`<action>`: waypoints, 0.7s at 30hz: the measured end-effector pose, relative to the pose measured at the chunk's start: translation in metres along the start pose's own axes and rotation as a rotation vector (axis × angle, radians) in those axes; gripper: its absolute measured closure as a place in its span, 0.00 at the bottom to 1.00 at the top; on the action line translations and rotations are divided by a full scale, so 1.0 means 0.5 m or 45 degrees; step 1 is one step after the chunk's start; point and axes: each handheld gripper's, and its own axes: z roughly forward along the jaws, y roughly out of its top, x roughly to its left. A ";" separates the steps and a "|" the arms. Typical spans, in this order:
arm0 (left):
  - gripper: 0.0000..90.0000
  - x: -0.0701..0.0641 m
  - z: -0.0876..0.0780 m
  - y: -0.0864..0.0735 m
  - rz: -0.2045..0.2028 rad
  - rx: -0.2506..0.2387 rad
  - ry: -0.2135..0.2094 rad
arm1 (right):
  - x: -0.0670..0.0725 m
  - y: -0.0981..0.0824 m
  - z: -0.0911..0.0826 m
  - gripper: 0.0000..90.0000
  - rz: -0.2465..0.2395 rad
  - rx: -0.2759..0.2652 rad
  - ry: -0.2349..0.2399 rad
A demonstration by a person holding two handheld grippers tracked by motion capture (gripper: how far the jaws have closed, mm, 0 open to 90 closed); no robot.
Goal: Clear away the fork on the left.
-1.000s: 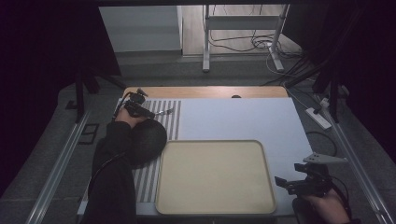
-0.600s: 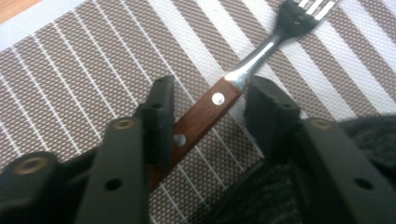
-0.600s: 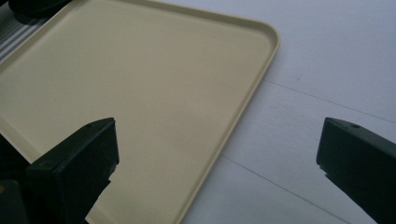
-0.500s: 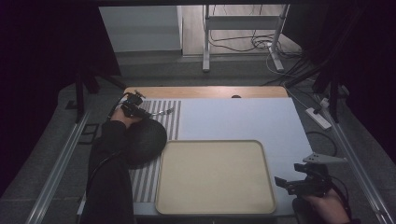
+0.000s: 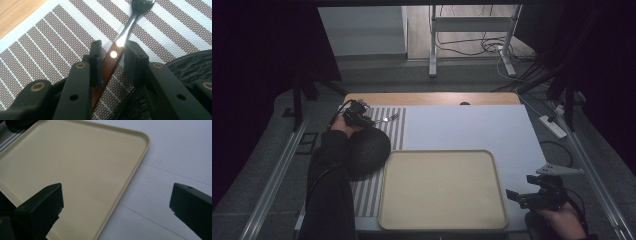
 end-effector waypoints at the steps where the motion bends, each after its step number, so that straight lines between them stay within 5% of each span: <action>1: 0.77 0.001 0.000 0.000 0.003 0.000 -0.007 | 0.000 0.000 0.000 0.00 0.001 -0.001 0.000; 4: 0.78 0.006 0.001 -0.001 -0.022 -0.010 -0.038 | 0.000 0.000 0.000 0.00 0.002 0.000 0.001; 7: 0.74 0.020 0.006 -0.005 -0.121 -0.032 -0.108 | 0.000 0.000 0.000 0.00 0.000 0.001 0.000; 11: 0.74 0.022 0.006 -0.012 -0.165 -0.060 -0.124 | 0.000 0.000 0.000 0.00 -0.002 0.001 0.001; 17: 0.81 0.016 0.005 -0.007 -0.078 -0.041 -0.115 | 0.001 0.000 0.001 0.00 -0.005 0.001 0.000; 21: 0.87 0.021 0.005 -0.008 -0.078 -0.045 -0.132 | 0.000 0.000 0.000 0.00 -0.002 0.000 0.002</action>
